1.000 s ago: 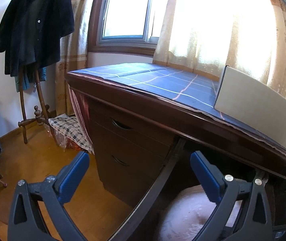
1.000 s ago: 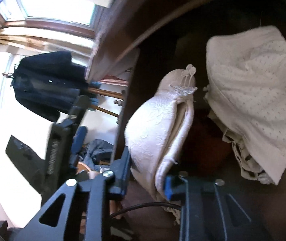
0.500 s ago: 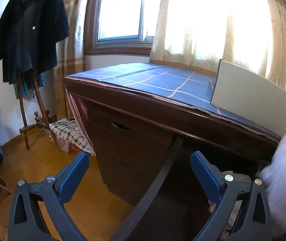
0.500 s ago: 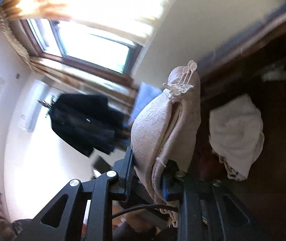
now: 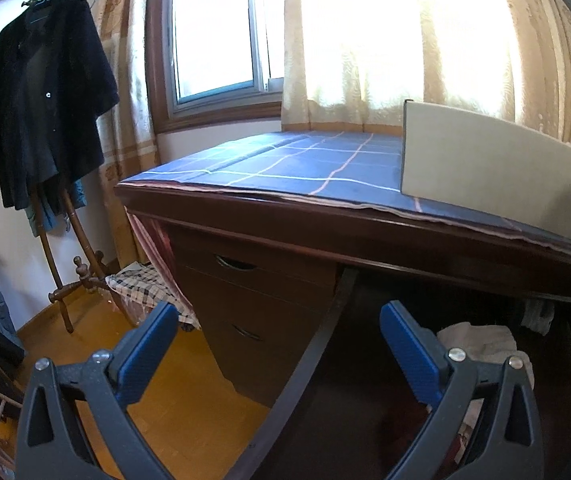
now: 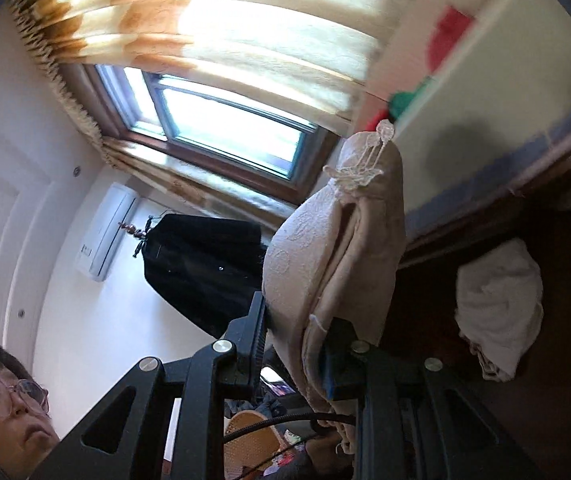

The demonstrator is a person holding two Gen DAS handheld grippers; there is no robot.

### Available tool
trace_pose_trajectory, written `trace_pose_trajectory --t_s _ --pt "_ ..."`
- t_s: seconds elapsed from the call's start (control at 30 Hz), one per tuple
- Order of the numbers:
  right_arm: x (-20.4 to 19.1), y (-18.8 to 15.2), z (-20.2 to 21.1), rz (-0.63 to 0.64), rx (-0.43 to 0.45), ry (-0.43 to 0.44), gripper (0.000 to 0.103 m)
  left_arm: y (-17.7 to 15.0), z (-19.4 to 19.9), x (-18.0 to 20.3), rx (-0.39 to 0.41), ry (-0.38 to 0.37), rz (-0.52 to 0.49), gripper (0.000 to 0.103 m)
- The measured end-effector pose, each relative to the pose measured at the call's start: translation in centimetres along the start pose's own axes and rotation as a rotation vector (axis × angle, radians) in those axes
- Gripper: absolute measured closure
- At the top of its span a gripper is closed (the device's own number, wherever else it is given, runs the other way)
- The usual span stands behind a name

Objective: Take underwear out of drawer
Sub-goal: 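Lift the pink bra up and over to the cream box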

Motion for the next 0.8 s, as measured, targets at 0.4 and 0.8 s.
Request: trace_pose_trajectory --t_s 0.4,0.8 --pt "-4.4 8.7 -0.3 0.08 0.108 0.045 0.078 0.0 0.0 0.3 0.009 -0.002 -0.015 0.0" --pt "1.0 23.1 -7.1 -0.017 0.25 -0.078 0.078 0.0 0.2 0.7 0.013 -0.019 -0.031 0.0"
Point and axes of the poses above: each gripper's, at about its wrist camera, not at the fingertips, and z roughly against the way its jaws point, x to its right, y to its top, the point moved 5 cm from there along -z, roughly the way its jaws point, and after that the axes turned 2 degrees about -x, right-handed, at the moved point
